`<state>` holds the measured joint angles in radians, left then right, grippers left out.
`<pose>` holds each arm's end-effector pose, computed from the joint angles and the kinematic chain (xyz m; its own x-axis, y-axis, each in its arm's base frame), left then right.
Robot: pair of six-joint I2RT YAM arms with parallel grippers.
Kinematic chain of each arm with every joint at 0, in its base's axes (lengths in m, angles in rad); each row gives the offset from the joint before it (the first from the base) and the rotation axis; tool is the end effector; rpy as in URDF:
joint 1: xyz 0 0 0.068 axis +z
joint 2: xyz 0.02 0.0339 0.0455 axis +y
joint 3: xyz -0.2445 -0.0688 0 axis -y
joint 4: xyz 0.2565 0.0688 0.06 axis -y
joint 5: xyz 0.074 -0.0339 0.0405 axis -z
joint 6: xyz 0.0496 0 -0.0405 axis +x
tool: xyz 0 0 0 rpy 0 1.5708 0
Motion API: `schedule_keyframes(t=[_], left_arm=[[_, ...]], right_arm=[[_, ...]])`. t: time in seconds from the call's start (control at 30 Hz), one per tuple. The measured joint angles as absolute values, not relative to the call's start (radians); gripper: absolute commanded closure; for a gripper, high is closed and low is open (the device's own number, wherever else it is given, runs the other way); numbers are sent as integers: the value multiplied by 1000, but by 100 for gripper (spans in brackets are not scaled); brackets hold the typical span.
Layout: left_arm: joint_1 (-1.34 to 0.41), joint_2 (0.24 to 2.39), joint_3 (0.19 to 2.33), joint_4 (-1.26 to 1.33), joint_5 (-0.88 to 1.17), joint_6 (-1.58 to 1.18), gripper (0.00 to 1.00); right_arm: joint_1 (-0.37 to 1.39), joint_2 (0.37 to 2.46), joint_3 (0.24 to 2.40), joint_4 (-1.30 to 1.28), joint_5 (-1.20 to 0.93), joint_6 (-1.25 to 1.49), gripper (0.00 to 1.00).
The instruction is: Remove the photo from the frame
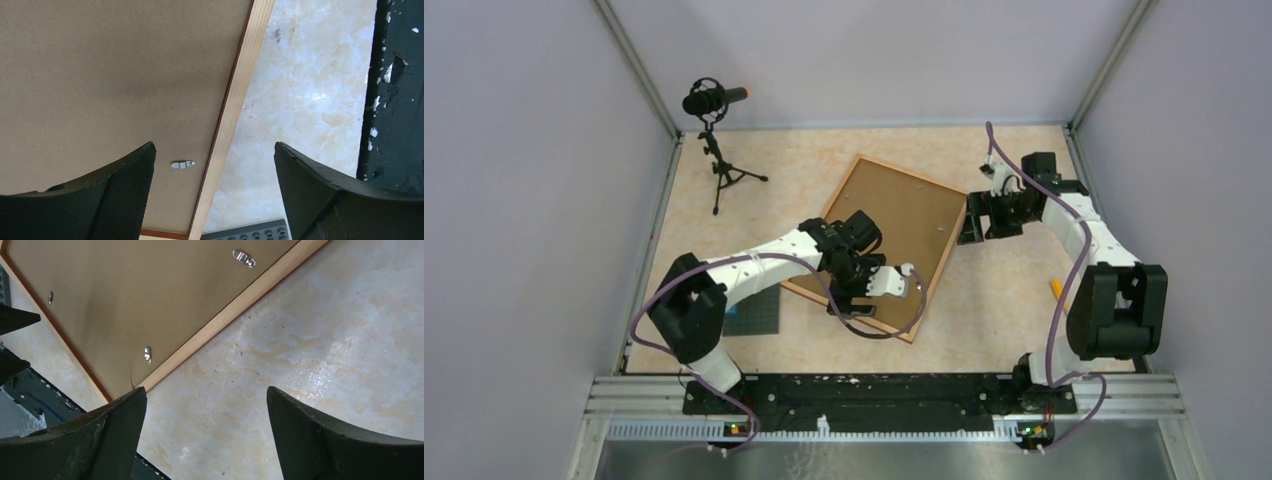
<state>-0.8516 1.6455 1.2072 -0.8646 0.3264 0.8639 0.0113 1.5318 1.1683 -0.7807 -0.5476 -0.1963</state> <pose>0.2041 -0.2572 0.1861 0.1718 0.8971 -0.4070 0.9822 -0.1879 0.0005 0.3194 0.0294 0.2168 -0.8489 -0.1761 -0.4983 -0.3983 0.8329 0.3842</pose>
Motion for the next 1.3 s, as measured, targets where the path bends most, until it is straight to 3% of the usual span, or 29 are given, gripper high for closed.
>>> schedule_keyframes(t=[0.3, 0.67, 1.3], left_arm=[[-867, 1691, 1210, -864, 320, 925, 17], [-927, 1751, 1229, -862, 266, 947, 41], [-1114, 1840, 1223, -819, 33, 858, 57]], right_arm=[[10, 1501, 1152, -763, -556, -189, 11], [-123, 1533, 1152, -747, -633, -120, 11], [-152, 1535, 1124, -738, -674, -84, 11]])
